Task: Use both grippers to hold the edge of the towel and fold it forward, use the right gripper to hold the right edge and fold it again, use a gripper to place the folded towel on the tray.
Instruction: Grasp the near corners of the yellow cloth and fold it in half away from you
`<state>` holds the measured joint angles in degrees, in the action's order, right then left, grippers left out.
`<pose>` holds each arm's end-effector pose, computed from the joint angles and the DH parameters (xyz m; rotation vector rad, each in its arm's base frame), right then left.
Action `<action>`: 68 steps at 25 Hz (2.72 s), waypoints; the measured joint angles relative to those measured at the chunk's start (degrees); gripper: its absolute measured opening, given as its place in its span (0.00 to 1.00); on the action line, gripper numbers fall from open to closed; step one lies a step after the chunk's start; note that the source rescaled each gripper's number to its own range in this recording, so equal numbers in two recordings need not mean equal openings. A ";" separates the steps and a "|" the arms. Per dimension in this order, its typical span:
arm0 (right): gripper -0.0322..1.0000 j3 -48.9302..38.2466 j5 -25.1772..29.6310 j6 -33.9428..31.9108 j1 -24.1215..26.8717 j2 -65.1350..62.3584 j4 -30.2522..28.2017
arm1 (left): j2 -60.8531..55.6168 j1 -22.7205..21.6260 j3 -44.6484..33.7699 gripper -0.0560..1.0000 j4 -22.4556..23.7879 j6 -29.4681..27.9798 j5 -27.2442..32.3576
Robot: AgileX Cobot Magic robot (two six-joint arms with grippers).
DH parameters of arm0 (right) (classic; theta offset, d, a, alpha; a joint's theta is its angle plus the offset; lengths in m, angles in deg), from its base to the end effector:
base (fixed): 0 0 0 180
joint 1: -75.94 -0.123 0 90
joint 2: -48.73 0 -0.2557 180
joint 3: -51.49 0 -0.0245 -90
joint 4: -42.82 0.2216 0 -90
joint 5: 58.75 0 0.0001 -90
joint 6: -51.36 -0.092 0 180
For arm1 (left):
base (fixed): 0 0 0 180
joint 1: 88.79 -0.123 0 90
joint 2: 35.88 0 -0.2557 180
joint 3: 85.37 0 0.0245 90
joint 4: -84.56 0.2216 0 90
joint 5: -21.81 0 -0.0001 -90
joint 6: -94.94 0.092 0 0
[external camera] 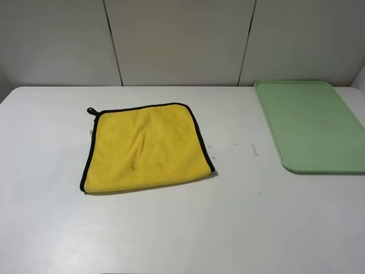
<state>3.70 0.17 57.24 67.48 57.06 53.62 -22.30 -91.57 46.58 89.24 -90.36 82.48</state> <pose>-0.0023 0.0146 0.2660 -0.2554 1.9865 0.2530 0.0120 0.0071 0.2609 -0.1494 2.1272 0.0736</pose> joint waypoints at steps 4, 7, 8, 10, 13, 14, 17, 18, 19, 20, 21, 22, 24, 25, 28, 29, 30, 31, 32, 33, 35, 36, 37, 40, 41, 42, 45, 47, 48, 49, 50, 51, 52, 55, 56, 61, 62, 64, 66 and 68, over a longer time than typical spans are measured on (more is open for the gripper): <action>1.00 0.00 0.00 0.00 0.00 0.00 0.00 | 0.00 0.00 0.00 1.00 0.00 0.00 0.00; 1.00 0.00 0.00 0.00 0.00 0.00 0.00 | 0.00 0.00 0.00 1.00 0.00 0.00 0.00; 1.00 0.00 0.00 0.00 0.00 0.00 0.00 | 0.00 0.00 0.00 1.00 0.00 0.00 0.00; 1.00 0.00 0.00 0.00 0.00 0.00 0.00 | 0.00 0.00 0.00 1.00 0.00 0.00 0.00; 1.00 0.00 0.00 0.00 0.00 0.00 0.00 | 0.00 0.00 0.00 1.00 0.00 0.00 0.00; 1.00 0.00 0.00 0.00 0.00 0.00 0.06 | 0.00 0.00 0.00 1.00 0.00 0.00 0.00; 1.00 0.00 0.00 0.00 0.00 0.00 0.06 | 0.00 0.00 0.00 1.00 0.00 0.00 0.00; 1.00 0.00 0.00 0.00 0.00 0.00 0.11 | 0.00 0.00 0.00 1.00 0.00 0.00 0.00; 1.00 0.00 0.00 0.00 0.00 0.00 0.11 | 0.00 0.00 0.00 1.00 0.00 0.00 0.00; 1.00 0.00 0.00 0.00 0.00 0.00 0.17 | 0.00 0.00 0.00 1.00 0.00 0.00 0.00; 1.00 0.00 0.00 0.00 0.00 0.00 0.23 | 0.00 0.00 0.00 1.00 0.00 0.00 0.00; 1.00 0.00 0.00 0.00 0.00 0.00 0.28 | 0.00 0.00 0.00 1.00 0.00 0.00 0.00; 1.00 0.00 0.00 0.00 0.00 0.00 0.30 | 0.00 0.00 0.00 1.00 0.00 0.00 0.00; 1.00 0.00 0.00 0.00 0.00 0.00 0.30 | 0.00 0.00 0.00 1.00 0.00 0.00 0.00; 1.00 0.00 0.00 0.00 0.00 0.00 0.40 | 0.00 0.00 0.00 1.00 0.00 0.00 0.00; 1.00 0.00 0.00 0.00 0.00 0.00 0.45 | 0.00 0.00 0.00 1.00 0.00 0.00 0.00; 1.00 0.00 0.00 0.00 0.00 0.00 0.45 | 0.00 0.00 0.00 1.00 0.00 0.00 0.00; 1.00 0.00 0.00 0.00 0.00 0.00 0.45 | 0.00 0.00 0.00 1.00 0.00 0.00 0.00; 1.00 0.00 0.00 0.00 0.00 0.00 0.66 | 0.00 0.00 0.00 1.00 0.00 0.00 0.00; 1.00 0.00 0.00 0.00 0.00 0.00 0.80 | 0.00 0.00 0.00 1.00 0.00 0.00 0.00; 1.00 0.00 0.00 0.12 0.00 0.00 0.95 | 0.00 0.00 0.00 1.00 0.00 0.00 0.00; 1.00 0.00 0.00 0.32 0.00 0.00 1.09 | 0.00 0.00 0.00 1.00 0.00 0.00 0.00; 1.00 0.00 -0.05 0.39 -0.09 0.00 1.44 | 0.00 0.18 0.00 1.00 0.00 0.00 0.00; 1.00 0.00 -0.51 0.88 -1.12 0.00 2.89 | 0.05 2.45 0.00 1.00 0.00 0.00 0.00; 1.00 0.19 -0.83 1.38 -1.42 0.00 3.15 | 0.49 3.73 0.00 1.00 0.00 0.00 0.00; 1.00 0.52 -0.94 1.76 -1.86 0.00 3.24 | 1.04 5.17 0.00 1.00 0.00 0.00 0.00; 1.00 3.86 -1.11 3.04 -3.85 3.59 3.70 | 4.48 9.62 0.00 1.00 0.00 0.00 0.00; 1.00 5.93 -1.22 3.56 -4.91 7.19 3.78 | 7.20 12.56 0.00 1.00 0.00 0.00 0.00; 1.00 6.79 -1.22 3.93 -5.46 9.13 3.84 | 8.79 14.14 0.00 1.00 0.00 0.00 0.00; 1.00 7.88 -1.29 4.50 -6.04 10.85 3.84 | 10.12 15.62 0.00 1.00 0.00 0.00 0.00; 1.00 8.97 -1.29 5.10 -6.60 12.88 3.84 | 11.73 16.98 0.06 1.00 0.00 0.00 -0.05; 1.00 10.04 -1.29 5.77 -7.06 14.97 3.84 | 13.36 18.02 0.26 1.00 0.00 0.00 -0.05; 1.00 10.88 -1.29 6.45 -7.56 16.71 3.84 | 15.06 19.05 0.65 1.00 0.00 0.00 -0.05; 1.00 13.64 -1.24 8.64 -8.98 22.80 3.90 | 19.80 20.70 2.27 1.00 0.04 0.14 -0.49; 1.00 14.30 -1.24 9.53 -9.34 24.43 3.96 | 21.44 20.81 3.09 1.00 0.04 0.25 -0.50; 1.00 16.75 -1.35 16.67 -9.76 33.30 4.37 | 28.23 22.90 8.45 1.00 0.04 0.43 -0.50; 1.00 16.94 -1.52 18.23 -9.76 35.11 4.52 | 29.36 23.60 9.78 1.00 0.04 0.50 -0.50; 1.00 16.94 -1.92 20.97 -9.76 38.24 5.02 | 31.36 25.48 12.08 1.00 0.42 0.50 -0.50; 1.00 17.00 -2.81 23.88 -9.76 41.25 5.35 | 33.56 27.24 14.33 1.00 1.39 0.61 -0.50; 1.00 17.11 -3.12 26.85 -9.76 44.26 5.54 | 35.60 29.32 15.92 1.00 3.29 0.61 -0.50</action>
<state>20.81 -2.95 84.10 57.72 101.32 59.16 13.30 -62.25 62.50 92.54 -89.74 81.98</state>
